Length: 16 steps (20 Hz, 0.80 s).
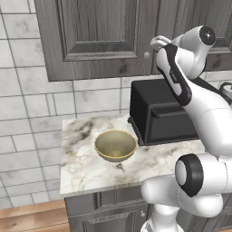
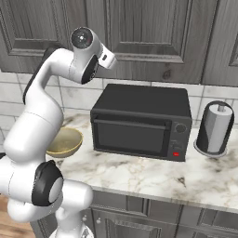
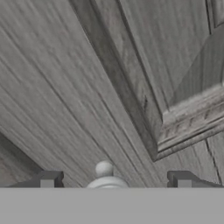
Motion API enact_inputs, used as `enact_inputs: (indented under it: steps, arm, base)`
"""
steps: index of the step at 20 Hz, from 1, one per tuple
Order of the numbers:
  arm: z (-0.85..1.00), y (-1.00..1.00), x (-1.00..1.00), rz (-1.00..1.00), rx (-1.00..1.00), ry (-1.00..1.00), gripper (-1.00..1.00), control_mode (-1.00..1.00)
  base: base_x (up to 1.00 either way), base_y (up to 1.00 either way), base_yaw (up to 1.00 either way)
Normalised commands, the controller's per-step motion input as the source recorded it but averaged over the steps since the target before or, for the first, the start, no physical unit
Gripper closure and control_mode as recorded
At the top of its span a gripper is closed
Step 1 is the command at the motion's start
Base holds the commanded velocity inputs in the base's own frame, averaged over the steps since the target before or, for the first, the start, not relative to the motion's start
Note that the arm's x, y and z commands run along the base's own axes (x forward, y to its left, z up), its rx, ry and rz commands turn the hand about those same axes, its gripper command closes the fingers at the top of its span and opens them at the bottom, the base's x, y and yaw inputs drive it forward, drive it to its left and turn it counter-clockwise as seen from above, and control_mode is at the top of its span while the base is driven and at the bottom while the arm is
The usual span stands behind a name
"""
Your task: Open the cabinet. Pick the mango and kiwi from the cabinet and place them into the bowl. Then close the cabinet.
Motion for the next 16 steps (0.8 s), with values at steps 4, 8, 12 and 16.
enact_inputs:
  steps: [4, 8, 12, 16]
  arm:
    - [-0.08, 0.0, 0.27, 0.0, 0.02, 0.0, 1.0, -1.0]
    - [-0.07, 0.0, 0.15, 0.0, 0.0, 0.0, 1.0, -1.0]
    - [-0.02, 0.0, 0.08, 0.0, 0.0, 0.01, 1.0, -1.0]
    - [0.0, 0.0, 0.04, 0.0, 0.0, 0.03, 1.0, -1.0]
  base:
    - [0.0, 0.0, 0.0]
    - [0.0, 0.0, 0.0]
    - [0.0, 0.0, 0.0]
    - [0.0, 0.0, 0.0]
